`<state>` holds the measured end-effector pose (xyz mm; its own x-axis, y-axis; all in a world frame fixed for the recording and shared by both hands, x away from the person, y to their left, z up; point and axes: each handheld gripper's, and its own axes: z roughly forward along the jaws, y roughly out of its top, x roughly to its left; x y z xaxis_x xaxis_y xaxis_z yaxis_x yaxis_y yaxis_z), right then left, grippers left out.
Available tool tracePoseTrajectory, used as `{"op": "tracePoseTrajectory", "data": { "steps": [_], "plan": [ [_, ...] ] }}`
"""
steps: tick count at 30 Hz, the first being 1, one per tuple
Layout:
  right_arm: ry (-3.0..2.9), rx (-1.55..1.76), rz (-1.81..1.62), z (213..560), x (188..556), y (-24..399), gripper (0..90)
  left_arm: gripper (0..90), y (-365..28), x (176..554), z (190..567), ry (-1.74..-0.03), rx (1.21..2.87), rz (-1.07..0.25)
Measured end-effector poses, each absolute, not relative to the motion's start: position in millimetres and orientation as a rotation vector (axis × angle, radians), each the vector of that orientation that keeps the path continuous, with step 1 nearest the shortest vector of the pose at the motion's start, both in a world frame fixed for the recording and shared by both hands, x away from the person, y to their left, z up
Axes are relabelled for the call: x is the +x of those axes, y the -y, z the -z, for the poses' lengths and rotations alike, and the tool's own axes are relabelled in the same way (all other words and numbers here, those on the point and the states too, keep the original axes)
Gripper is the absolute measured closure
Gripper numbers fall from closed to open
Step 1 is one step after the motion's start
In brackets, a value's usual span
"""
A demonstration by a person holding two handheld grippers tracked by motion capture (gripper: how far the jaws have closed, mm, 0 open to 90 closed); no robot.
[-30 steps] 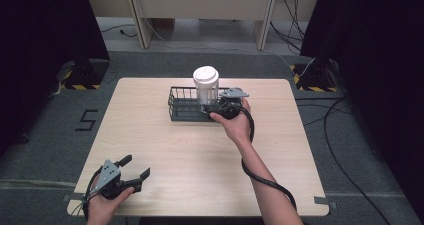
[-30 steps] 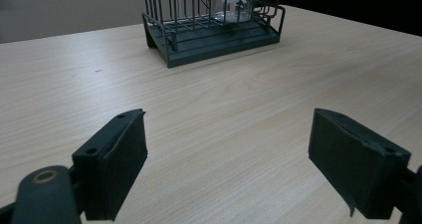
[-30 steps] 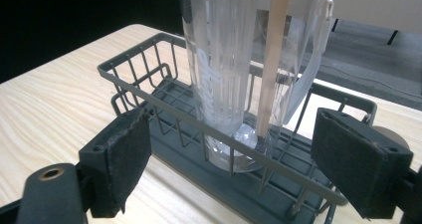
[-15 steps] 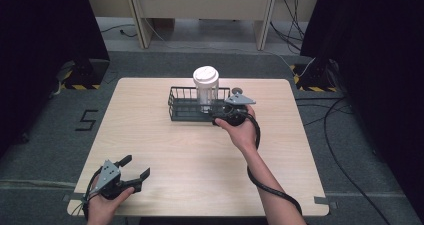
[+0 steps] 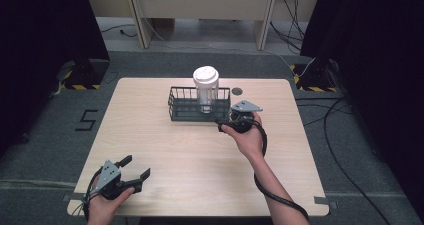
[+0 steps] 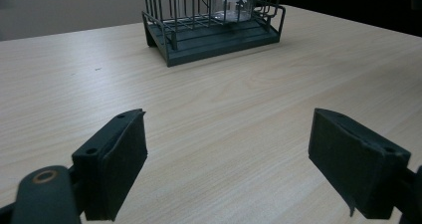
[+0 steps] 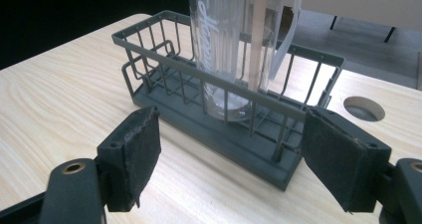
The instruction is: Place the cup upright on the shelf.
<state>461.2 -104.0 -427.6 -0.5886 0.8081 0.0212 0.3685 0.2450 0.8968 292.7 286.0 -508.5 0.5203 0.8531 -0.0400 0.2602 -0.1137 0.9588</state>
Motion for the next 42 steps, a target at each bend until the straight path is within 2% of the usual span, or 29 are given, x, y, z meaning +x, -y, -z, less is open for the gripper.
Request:
{"op": "tracePoseTrajectory", "data": {
  "steps": [42],
  "plan": [
    [-2.061,1.13,-1.21,446,412,173,25.0,14.7,-286,292,509,-0.974,1.649,-0.674]
  ]
}}
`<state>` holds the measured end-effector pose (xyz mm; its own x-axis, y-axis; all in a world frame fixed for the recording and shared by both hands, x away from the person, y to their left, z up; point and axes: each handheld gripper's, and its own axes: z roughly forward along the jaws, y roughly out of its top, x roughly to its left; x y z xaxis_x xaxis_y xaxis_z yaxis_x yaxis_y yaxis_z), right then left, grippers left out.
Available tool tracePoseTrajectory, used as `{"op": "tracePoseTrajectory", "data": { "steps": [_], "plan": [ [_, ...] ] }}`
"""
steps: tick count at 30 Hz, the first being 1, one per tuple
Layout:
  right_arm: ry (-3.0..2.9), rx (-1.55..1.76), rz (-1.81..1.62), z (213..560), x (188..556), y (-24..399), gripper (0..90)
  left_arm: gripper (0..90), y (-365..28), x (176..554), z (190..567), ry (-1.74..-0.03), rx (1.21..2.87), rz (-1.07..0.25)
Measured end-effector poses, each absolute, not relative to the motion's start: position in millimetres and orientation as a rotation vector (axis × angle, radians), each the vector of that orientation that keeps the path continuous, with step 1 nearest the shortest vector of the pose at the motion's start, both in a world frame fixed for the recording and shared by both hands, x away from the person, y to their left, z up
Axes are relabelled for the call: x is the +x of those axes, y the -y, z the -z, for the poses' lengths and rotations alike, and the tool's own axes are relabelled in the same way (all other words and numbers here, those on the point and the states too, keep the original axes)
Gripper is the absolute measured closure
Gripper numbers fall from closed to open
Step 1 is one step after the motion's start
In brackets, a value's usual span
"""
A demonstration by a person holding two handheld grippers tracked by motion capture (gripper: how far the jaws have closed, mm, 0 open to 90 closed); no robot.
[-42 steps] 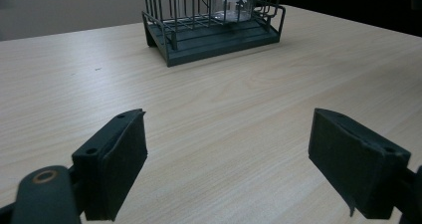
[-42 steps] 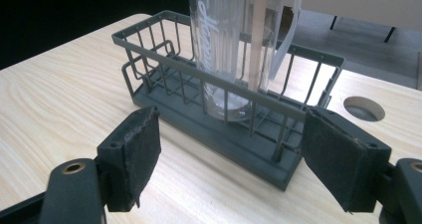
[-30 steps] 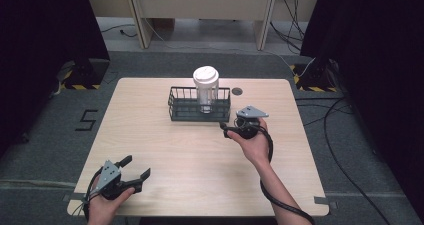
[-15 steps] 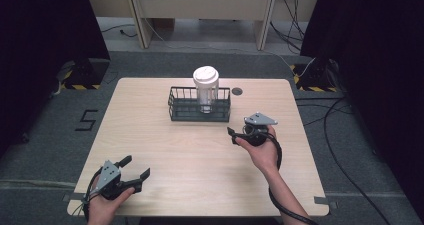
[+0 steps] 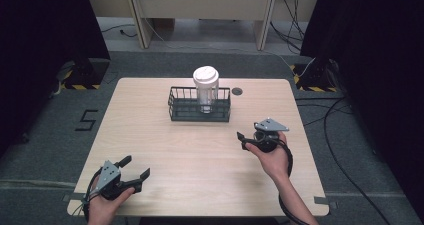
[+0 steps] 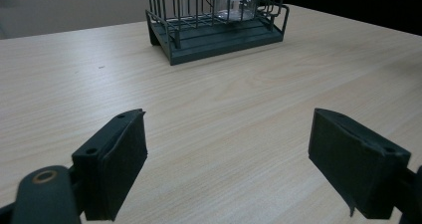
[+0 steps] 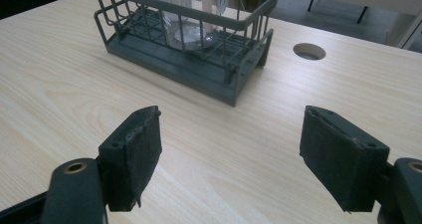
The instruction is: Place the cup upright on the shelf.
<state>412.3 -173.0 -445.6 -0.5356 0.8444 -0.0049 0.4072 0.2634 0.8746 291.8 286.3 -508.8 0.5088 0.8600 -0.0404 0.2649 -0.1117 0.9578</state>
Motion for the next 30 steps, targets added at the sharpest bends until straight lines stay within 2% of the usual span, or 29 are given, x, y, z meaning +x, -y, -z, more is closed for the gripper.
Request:
{"op": "tracePoseTrajectory", "data": {
  "steps": [30],
  "plan": [
    [-2.014,1.228,-1.154,463,370,233,25.0,14.7,-286,291,509,-0.982,1.652,-0.679]
  ]
}}
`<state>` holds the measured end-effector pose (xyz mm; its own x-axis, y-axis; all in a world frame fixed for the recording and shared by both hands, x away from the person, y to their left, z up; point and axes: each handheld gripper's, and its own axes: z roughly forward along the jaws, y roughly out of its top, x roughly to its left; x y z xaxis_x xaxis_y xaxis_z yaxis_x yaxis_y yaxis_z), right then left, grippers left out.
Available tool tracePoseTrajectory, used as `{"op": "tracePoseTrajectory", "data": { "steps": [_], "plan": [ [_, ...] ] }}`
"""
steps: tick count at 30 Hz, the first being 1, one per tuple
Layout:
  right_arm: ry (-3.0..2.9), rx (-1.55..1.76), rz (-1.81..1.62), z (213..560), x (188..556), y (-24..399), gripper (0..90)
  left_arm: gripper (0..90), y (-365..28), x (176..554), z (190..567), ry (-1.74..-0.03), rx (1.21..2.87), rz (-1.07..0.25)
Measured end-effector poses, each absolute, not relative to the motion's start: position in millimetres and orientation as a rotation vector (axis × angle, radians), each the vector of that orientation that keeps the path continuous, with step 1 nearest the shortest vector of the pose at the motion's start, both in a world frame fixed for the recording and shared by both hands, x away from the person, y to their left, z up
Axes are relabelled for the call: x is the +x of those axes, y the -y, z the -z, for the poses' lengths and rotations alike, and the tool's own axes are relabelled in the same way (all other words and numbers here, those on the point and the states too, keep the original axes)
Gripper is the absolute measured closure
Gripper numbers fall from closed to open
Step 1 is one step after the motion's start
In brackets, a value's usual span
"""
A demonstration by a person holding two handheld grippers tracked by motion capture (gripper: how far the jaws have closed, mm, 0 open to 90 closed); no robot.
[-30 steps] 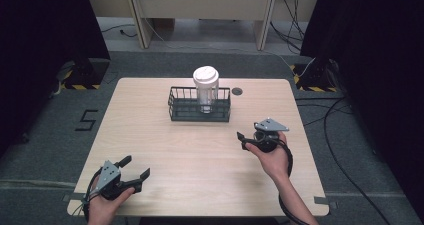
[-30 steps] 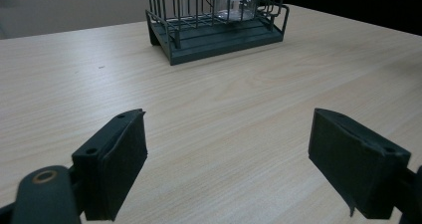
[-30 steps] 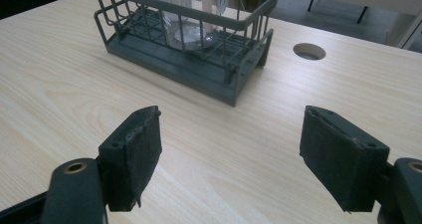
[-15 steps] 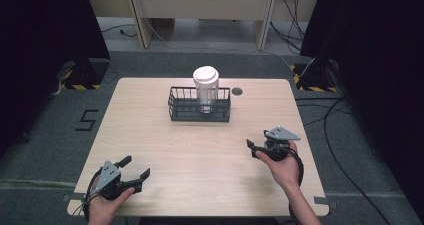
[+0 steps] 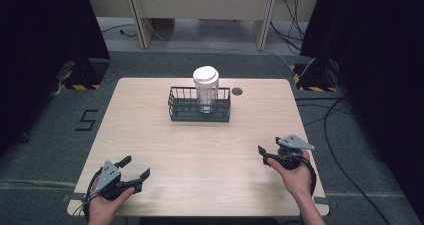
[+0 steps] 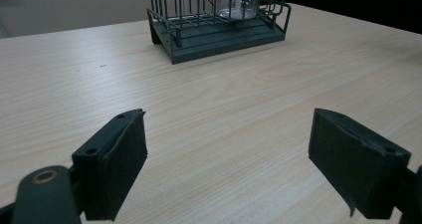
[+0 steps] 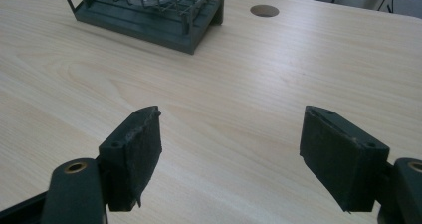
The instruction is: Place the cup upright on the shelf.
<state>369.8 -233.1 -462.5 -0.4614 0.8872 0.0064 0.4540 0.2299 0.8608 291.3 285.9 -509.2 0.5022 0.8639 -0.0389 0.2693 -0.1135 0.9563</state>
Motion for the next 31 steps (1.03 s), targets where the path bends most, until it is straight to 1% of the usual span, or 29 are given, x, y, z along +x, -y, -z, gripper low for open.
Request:
{"op": "tracePoseTrajectory", "data": {
  "steps": [12,19,23,31],
  "plan": [
    [-1.989,1.256,-1.14,470,357,250,25.0,14.7,-286,291,509,-0.984,1.65,-0.691],
    [-1.973,1.272,-1.142,482,348,262,25.0,14.7,-286,291,509,-0.985,1.651,-0.691],
    [-1.968,1.278,-1.146,489,344,264,25.0,14.7,-286,291,509,-0.986,1.653,-0.692],
    [-1.961,1.258,-1.174,490,343,262,24.6,14.7,-286,291,509,-0.986,1.652,-0.684]
  ]
}}
